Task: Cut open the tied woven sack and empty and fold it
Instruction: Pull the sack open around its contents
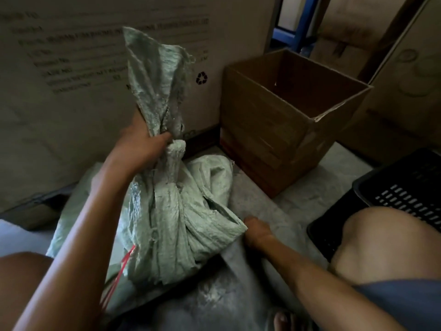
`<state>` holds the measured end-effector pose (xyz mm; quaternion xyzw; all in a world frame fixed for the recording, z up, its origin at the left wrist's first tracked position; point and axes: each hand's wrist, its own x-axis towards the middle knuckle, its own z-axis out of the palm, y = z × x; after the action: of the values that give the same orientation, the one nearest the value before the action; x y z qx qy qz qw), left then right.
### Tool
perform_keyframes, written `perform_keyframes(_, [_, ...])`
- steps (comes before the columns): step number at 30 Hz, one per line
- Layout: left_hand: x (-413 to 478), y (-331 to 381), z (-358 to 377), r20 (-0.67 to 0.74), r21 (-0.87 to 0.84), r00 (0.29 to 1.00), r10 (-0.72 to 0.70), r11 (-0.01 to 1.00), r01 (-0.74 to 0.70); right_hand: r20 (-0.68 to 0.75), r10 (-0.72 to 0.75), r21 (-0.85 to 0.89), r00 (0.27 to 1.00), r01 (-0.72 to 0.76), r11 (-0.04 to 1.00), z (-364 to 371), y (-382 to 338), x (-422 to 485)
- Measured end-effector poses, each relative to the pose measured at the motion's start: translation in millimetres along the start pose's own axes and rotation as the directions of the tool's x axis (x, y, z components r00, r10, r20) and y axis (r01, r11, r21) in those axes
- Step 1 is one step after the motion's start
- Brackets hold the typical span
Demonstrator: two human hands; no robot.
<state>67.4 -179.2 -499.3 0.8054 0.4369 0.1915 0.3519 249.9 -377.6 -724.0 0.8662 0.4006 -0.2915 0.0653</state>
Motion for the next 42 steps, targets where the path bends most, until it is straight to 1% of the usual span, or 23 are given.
perform_keyframes(4, [2.4,-6.9,3.8,0.039,-0.032,0.999,-0.008,0.999,0.009,0.01,0.036,-0.114,0.999,-0.034,0.993,-6.6,-0.4,2.7])
perform_keyframes(6, [-2.1,-5.6,3.4,0.016,-0.085,1.0,-0.014,0.996,0.016,-0.035,0.089,-0.127,0.995,-0.093,0.988,-26.0,-5.5,6.9])
perform_keyframes(8, [-7.9,2.2,1.8,-0.039,-0.183,0.999,-0.02,0.983,0.012,-0.166,0.135,0.035,0.977,-0.131,0.991,-58.8,-19.8,11.5])
perform_keyframes(10, [-9.4,10.6,0.9,-0.118,-0.281,0.99,-0.08,0.959,0.044,-0.34,0.16,0.316,0.927,-0.048,0.948,-100.0,-38.0,12.2])
perform_keyframes(12, [-5.2,14.9,0.1,-0.187,-0.384,0.974,-0.13,0.922,0.05,-0.491,0.113,0.529,0.864,0.192,0.827,-144.9,-61.2,2.8])
perform_keyframes(13, [1.9,10.9,0.2,-0.201,-0.457,0.969,-0.144,0.889,0.038,-0.546,0.058,0.588,0.836,0.334,0.737,-165.7,-74.7,-8.9])
perform_keyframes(14, [9.7,5.8,-0.3,-0.188,-0.534,0.968,-0.167,0.844,0.042,-0.567,-0.018,0.643,0.823,0.456,0.615,-183.7,-88.9,-25.4])
perform_keyframes(15, [17.0,-1.2,-0.6,-0.165,-0.593,0.969,-0.182,0.804,0.05,-0.529,-0.122,0.724,0.84,0.522,0.451,-196.4,-103.3,-44.4])
perform_keyframes(16, [20.9,-7.2,-0.9,-0.145,-0.631,0.971,-0.193,0.774,0.06,-0.468,-0.247,0.792,0.848,0.527,0.309,-204.6,-116.8,-63.7])
perform_keyframes(17, [21.5,-9.4,-0.9,-0.129,-0.66,0.97,-0.204,0.748,0.069,-0.448,-0.339,0.807,0.827,0.538,0.245,-207.2,-128.3,-79.3])
perform_keyframes(18, [19.6,-10.1,-1.5,-0.12,-0.68,0.967,-0.225,0.728,0.085,-0.48,-0.377,0.772,0.792,0.585,0.248,-205.2,-137.8,-90.0])
perform_keyframes(20, [8.0,2.3,-6.4,-0.137,-0.687,0.962,-0.237,0.723,0.08,-0.63,-0.337,0.616,0.699,0.715,0.33,-198.5,-148.1,-95.6])
perform_keyframes(22, [-4.1,15.2,-13.4,-0.206,-0.598,0.958,-0.2,0.8,0.039,-0.718,-0.269,0.54,0.642,0.757,0.368,-198.6,-147.5,-91.6])
perform_keyframes(24, [-8.7,18.5,-18.2,-0.338,-0.441,0.926,-0.171,0.898,0.005,-0.741,-0.203,0.556,0.64,0.755,0.348,-207.0,-139.0,-85.8])
perform_keyframes(25, [-8.8,16.9,-19.6,-0.396,-0.396,0.905,-0.152,0.918,-0.019,-0.744,-0.175,0.565,0.644,0.747,0.35,-211.6,-134.2,-84.2])
perform_keyframes(27, [-9.3,14.3,-24.0,-0.464,-0.387,0.877,-0.129,0.919,-0.07,-0.744,-0.139,0.571,0.653,0.731,0.374,-217.5,-122.9,-77.2])
perform_keyframes(29, [-7.8,12.8,-28.8,-0.487,-0.395,0.866,-0.117,0.913,-0.099,-0.742,-0.119,0.577,0.66,0.718,0.389,-221.6,-113.9,-72.6])
perform_keyframes(32, [-7.7,12.9,-32.9,-0.495,-0.354,0.868,-0.045,0.922,-0.154,-0.765,-0.118,0.541,0.633,0.732,0.415,-224.9,-107.3,-68.7])
perform_keyframes(34, [-7.8,14.4,-33.3,-0.492,-0.334,0.871,-0.005,0.925,-0.183,-0.767,-0.089,0.551,0.635,0.723,0.417,-224.7,-106.5,-67.7])
perform_keyframes(36, [-7.0,13.1,-32.9,-0.489,-0.337,0.872,-0.003,0.923,-0.185,-0.738,-0.041,0.619,0.674,0.7,0.356,-221.7,-110.4,-68.1])
perform_keyframes(38, [-6.7,13.0,-31.1,-0.465,-0.387,0.885,-0.031,0.906,-0.172,-0.678,-0.044,0.708,0.734,0.668,0.232,-217.6,-118.6,-73.5])
perform_keyframes(40, [-6.7,14.4,-30.0,-0.397,-0.498,0.916,-0.064,0.853,-0.156,-0.623,-0.158,0.76,0.766,0.64,0.109,-215.1,-127.4,-81.9])
perform_keyframes(42, [-8.6,19.7,-29.7,-0.278,-0.593,0.96,-0.023,0.791,-0.153,-0.543,-0.301,0.805,0.784,0.588,0.08,-212.5,-134.4,-89.6])
